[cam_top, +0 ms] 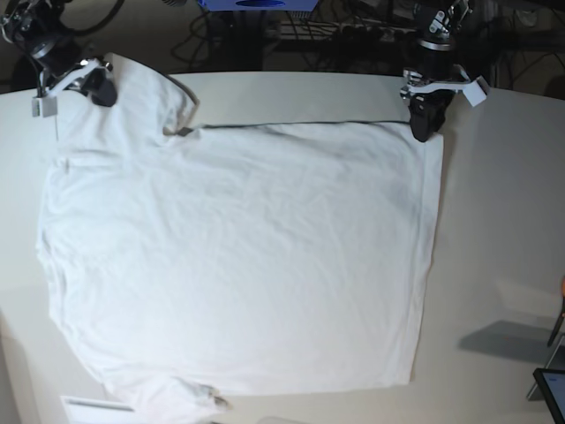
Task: Fold the T-shirt properly
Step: 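Move the left gripper to the shirt's hem corner and grasp it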
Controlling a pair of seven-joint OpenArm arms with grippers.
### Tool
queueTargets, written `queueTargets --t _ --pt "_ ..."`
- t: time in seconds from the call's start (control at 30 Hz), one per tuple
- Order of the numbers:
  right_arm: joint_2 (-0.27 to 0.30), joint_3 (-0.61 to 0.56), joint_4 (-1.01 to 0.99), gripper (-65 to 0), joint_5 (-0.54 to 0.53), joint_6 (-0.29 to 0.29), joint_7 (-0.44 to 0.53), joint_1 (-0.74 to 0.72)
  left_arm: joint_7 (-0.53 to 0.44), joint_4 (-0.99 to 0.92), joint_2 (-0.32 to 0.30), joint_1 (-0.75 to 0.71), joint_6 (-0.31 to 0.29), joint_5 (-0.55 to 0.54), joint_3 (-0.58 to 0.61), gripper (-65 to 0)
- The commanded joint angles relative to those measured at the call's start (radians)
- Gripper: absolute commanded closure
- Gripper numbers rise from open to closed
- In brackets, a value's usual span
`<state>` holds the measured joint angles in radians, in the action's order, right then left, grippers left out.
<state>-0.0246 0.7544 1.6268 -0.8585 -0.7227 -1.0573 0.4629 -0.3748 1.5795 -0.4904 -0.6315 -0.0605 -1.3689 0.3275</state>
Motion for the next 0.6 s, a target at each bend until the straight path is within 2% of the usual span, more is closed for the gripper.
queueTargets --t 0.0,0.13,0.37,0.47,0.57 --pt "0.005 0.001 -0.009 -0.3 0.109 0.025 -0.08 0.015 0.0 0.026 -0.008 -0.021 -0.008 0.0 0.0 -18.6" --pt "0.005 0.001 -0.009 -0.3 0.109 0.025 -0.08 0.015 0.0 0.117 -0.014 -0.07 0.015 -0.004 -0.001 -16.6" --pt "0.005 0.001 -0.01 -0.3 0.109 0.025 -0.08 0.015 0.0 0.209 -0.014 -0.138 0.199 -0.002 -0.003 -18.1" --pt "0.005 0.001 -0.01 -0.3 0.109 0.025 -0.08 0.015 -0.003 0.229 -0.021 -0.166 0.215 0.001 -0.005 -19.1" --pt "0.005 0.001 -0.01 -0.3 0.109 0.025 -0.08 0.02 -0.002 0.243 -0.037 -0.219 0.216 0.001 -0.06 -19.1"
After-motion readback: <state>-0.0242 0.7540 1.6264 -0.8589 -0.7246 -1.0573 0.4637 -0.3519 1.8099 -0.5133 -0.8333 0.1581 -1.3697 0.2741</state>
